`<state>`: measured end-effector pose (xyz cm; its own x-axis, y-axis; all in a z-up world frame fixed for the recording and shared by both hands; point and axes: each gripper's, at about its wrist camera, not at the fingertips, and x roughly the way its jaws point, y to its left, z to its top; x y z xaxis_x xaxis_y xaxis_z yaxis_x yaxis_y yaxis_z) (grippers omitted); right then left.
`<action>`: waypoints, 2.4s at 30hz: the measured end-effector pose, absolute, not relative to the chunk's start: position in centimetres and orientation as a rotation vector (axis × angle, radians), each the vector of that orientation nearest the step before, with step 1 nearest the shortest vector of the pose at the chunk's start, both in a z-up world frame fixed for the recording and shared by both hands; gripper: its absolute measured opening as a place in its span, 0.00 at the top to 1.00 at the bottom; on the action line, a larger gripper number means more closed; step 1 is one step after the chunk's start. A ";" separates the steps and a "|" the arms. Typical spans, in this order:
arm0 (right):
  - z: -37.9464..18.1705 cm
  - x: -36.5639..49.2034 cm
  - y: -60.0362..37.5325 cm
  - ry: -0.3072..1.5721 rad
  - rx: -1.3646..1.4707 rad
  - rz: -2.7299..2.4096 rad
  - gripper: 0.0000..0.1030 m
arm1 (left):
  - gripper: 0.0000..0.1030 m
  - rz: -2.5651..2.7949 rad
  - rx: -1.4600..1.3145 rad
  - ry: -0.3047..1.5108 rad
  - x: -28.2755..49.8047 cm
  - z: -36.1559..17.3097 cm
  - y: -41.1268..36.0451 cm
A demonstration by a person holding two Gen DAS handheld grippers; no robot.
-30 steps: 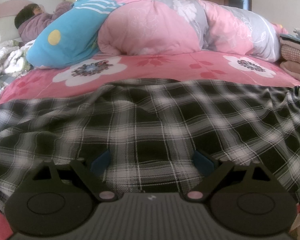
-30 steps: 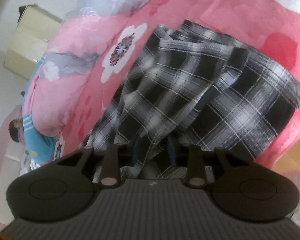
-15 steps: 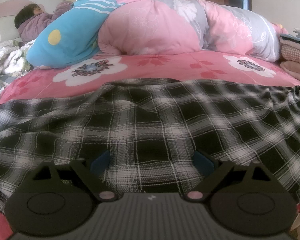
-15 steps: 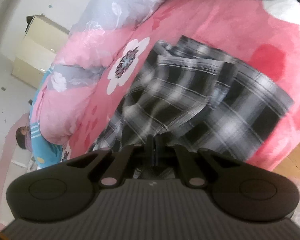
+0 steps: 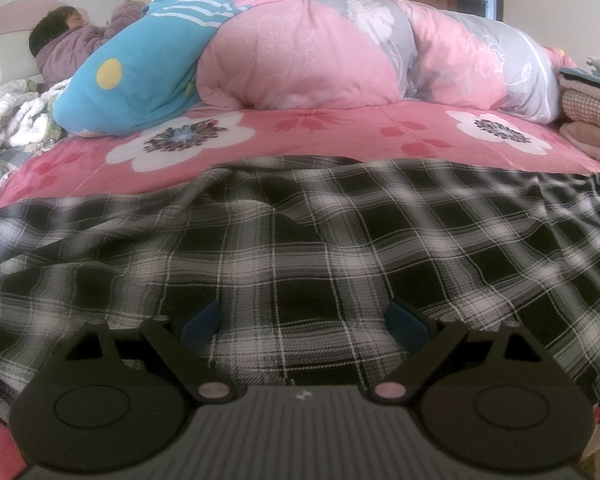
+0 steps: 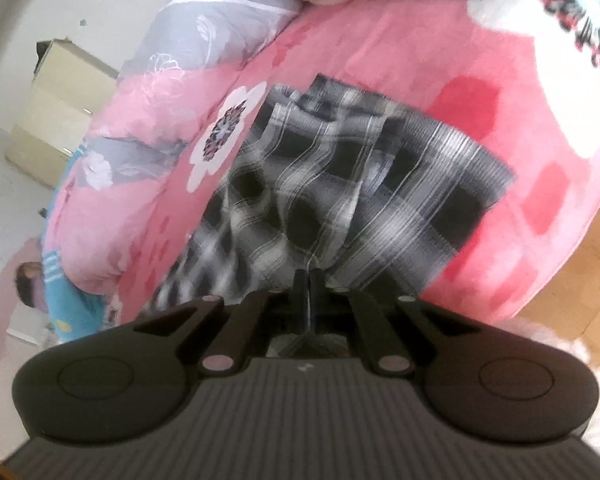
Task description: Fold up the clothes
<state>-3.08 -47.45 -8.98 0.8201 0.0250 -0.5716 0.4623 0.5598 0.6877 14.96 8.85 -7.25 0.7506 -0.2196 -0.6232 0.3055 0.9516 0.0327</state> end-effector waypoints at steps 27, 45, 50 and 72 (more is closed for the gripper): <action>-7.6 -0.9 -15.1 0.475 -0.958 0.535 0.83 | 0.11 -0.277 0.116 0.671 14.8 -6.9 9.7; -9.2 0.2 -14.1 0.440 -1.077 0.486 0.86 | 0.11 -0.274 0.116 0.673 14.8 -6.8 9.7; -8.4 -0.1 -14.1 0.411 -1.030 0.470 1.00 | 0.11 -0.273 0.118 0.674 14.8 -6.8 9.7; -9.4 -2.3 -14.2 0.492 -1.019 0.534 1.00 | 0.11 -0.262 0.125 0.670 14.3 -6.7 10.8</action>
<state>-2.32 -14.15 -9.42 0.7690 0.1856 -0.6117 -0.6249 0.4198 -0.6583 14.26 10.79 -6.66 0.7524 -0.1990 -0.6280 0.2793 0.9597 0.0305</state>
